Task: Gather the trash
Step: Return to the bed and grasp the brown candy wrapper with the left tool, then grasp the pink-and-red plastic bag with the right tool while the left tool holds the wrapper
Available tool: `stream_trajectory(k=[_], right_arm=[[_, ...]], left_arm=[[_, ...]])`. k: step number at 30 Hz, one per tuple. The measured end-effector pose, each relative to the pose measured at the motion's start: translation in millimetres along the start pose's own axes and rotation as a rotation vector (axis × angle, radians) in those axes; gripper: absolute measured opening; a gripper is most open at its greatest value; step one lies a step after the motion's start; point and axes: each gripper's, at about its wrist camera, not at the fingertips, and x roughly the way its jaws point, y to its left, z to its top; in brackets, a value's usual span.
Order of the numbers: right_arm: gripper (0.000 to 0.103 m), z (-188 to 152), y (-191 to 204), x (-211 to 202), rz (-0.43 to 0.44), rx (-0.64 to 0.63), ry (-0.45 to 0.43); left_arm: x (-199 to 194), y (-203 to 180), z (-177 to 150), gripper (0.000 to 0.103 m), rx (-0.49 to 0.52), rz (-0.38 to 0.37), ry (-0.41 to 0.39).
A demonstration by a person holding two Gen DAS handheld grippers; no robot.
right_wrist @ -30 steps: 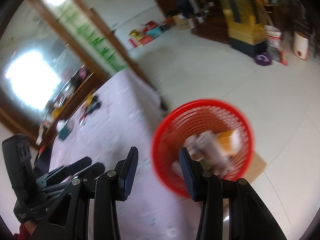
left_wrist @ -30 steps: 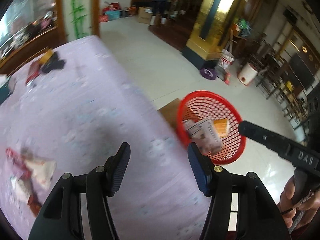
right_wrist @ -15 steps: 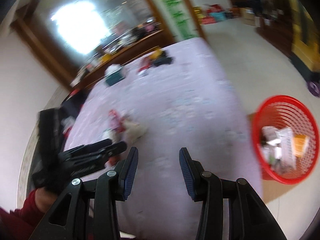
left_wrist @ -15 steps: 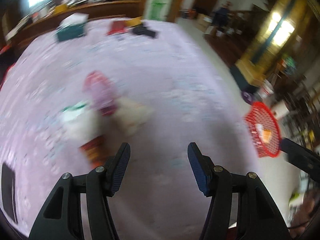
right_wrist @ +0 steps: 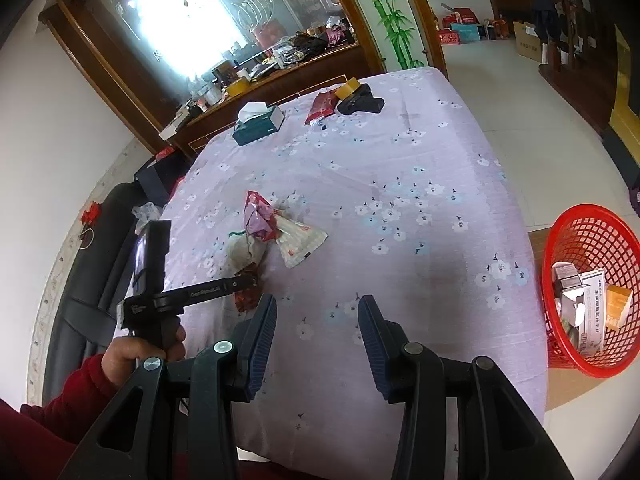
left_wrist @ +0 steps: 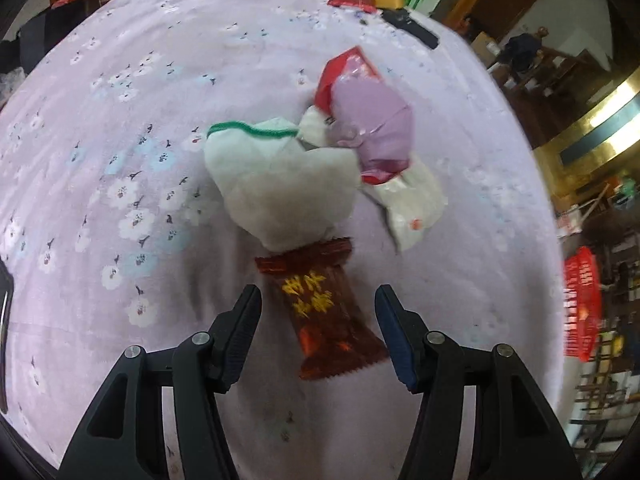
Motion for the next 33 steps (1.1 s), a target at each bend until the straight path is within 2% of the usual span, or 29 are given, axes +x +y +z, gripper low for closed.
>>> stream_trajectory(k=[2, 5, 8, 12, 23, 28, 33], right_arm=[[0.047, 1.3, 0.1, -0.5, -0.01, -0.005, 0.003], [0.047, 5.7, 0.4, 1.7, -0.013, -0.009, 0.007], [0.047, 12.1, 7.4, 6.6, -0.014, -0.032, 0.015], [0.056, 25.9, 24.0, 29.4, -0.006, -0.079, 0.046], [0.056, 64.7, 82.9, 134.6, 0.029, -0.171, 0.152], [0.056, 74.0, 106.3, 183.6, 0.01, -0.197, 0.184], [0.056, 81.6, 126.8, 226.0, -0.079, -0.237, 0.193]], left_arm=[[6.7, -1.9, 1.8, 0.05, 0.001, -0.014, 0.013], [6.1, -4.0, -0.4, 0.039, 0.031, 0.014, -0.01], [3.1, -2.0, -3.3, 0.033, 0.039, -0.003, -0.012], [-14.0, 9.3, -14.6, 0.033, 0.053, -0.012, -0.042], [-54.3, 52.1, -23.5, 0.033, 0.075, 0.041, -0.114], [-64.8, 72.0, -24.3, 0.033, 0.08, 0.059, -0.13], [-73.0, 83.2, -23.9, 0.033, 0.084, 0.069, -0.148]])
